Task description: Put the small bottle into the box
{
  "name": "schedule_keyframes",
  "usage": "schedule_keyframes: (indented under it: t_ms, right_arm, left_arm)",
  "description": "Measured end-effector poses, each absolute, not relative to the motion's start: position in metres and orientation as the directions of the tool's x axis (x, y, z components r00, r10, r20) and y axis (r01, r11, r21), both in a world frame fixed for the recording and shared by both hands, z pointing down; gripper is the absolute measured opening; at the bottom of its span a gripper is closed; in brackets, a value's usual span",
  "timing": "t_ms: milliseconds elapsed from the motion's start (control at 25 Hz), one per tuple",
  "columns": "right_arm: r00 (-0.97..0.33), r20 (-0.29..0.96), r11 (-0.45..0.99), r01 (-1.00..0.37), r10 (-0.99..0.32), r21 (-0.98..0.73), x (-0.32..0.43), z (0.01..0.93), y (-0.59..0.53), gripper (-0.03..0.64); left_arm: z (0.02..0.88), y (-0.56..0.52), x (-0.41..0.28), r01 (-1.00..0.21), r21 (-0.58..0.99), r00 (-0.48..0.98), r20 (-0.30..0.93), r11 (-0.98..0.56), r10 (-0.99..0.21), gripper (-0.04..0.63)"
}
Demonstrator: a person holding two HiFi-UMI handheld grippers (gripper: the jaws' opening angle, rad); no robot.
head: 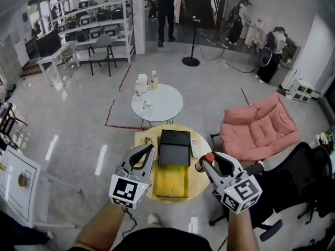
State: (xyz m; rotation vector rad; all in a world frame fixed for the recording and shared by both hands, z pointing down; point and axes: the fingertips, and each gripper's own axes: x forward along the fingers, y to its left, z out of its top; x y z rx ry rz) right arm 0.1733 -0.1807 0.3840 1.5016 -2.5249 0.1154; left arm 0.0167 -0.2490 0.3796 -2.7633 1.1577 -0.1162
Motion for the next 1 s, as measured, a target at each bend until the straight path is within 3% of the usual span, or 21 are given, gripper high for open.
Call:
schedule_keyframes:
  t_ms: [1000]
  right_arm:
    - [-0.398, 0.269, 0.433, -0.898, -0.877, 0.083, 0.118, 0.397, -0.229, 0.147]
  left_arm:
    - [0.392, -0.292, -0.017, -0.637, -0.12, 0.766, 0.014, -0.761, -0.643, 0.017]
